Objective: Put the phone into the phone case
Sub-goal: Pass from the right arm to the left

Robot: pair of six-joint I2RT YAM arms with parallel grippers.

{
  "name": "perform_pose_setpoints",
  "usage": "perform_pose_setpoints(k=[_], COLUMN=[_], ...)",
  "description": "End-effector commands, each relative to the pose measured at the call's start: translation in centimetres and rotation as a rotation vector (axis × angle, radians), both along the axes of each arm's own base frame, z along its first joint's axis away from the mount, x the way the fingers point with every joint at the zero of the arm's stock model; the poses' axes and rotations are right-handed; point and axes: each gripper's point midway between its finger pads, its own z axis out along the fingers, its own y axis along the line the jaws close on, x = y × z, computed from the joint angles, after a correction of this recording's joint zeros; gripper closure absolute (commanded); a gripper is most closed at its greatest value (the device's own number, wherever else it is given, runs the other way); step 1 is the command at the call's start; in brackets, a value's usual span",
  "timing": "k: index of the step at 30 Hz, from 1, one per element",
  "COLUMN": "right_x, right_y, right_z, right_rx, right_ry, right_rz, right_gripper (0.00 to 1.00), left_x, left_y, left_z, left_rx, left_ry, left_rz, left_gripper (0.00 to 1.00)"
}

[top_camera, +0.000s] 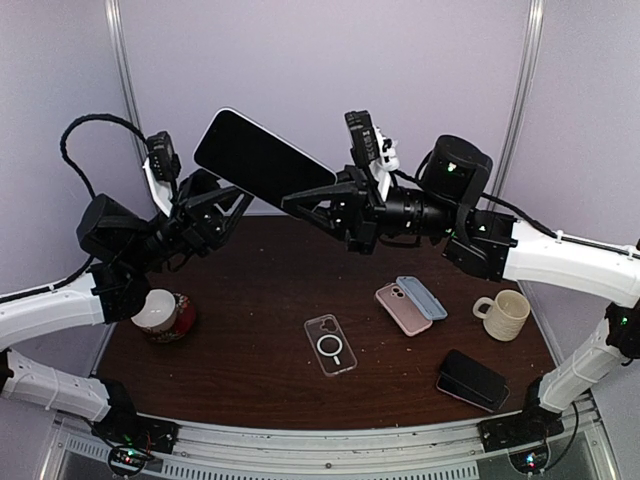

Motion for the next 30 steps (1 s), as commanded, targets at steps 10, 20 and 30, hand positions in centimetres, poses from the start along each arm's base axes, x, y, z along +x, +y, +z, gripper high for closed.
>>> perform_pose_setpoints(k=[10, 20, 30], right_x=[-0.7, -0.9, -0.9], right_y=[-1.7, -1.2, -0.9], right_z=[4.2, 3.0, 0.2], right_rx=[0.053, 0.017, -0.116], right_ry=[-0.101, -0.072, -0.074], right_rz=[-0.036, -0.003, 0.005], right_gripper=[1.00, 1.00, 1.00], left_x=[-4.4, -3.5, -3.2], left_y=[-0.3, -0.5, -0.3], left_z=[-0.5, 1.4, 1.8], left_rx=[0.059, 0.017, -0.013], left_ry=[-0.189, -0.161, -0.113], left_rz=[-0.087, -0.072, -0.076], left_gripper=[0.43, 0.37, 1.00])
